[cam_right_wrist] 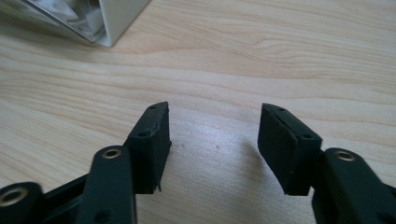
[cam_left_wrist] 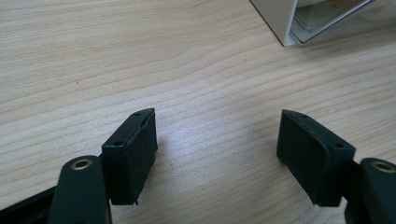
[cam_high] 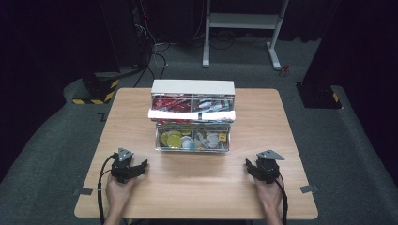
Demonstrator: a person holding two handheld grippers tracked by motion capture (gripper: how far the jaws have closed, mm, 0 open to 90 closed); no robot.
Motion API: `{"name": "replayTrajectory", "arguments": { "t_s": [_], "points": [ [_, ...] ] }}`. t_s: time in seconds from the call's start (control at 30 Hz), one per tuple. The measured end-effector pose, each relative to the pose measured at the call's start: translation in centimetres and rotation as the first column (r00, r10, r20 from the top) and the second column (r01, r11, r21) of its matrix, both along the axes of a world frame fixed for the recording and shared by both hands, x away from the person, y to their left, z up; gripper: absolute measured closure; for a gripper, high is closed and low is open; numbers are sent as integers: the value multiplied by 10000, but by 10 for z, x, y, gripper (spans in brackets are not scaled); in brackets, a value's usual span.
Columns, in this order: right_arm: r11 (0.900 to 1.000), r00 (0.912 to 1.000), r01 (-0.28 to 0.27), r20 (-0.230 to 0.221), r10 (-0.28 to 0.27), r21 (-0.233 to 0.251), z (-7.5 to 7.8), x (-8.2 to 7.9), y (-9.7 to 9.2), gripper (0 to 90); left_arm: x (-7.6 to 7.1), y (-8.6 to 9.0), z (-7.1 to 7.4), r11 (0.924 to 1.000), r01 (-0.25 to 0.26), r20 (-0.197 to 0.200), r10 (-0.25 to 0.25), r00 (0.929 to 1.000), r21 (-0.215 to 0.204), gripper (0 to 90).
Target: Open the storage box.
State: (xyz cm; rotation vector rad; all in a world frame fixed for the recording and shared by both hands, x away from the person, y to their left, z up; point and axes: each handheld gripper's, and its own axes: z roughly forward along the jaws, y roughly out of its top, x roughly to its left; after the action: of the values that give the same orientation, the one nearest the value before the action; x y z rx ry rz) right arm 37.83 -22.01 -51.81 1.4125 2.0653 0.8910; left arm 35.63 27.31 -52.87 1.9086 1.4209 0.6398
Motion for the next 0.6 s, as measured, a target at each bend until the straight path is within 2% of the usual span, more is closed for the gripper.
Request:
{"name": "replayTrajectory", "arguments": {
  "t_s": [0.23,0.6],
  "points": [
    [9968,9989,-381,296,361,698,9,-5,-1,497,0,0,0,10000,12,-10,-12,10000,-8,291],
    [9895,9935,-1015,612,955,1033,21,-12,12,534,0,0,0,10000,11,-3,-11,10000,24,287]
  ]
}}
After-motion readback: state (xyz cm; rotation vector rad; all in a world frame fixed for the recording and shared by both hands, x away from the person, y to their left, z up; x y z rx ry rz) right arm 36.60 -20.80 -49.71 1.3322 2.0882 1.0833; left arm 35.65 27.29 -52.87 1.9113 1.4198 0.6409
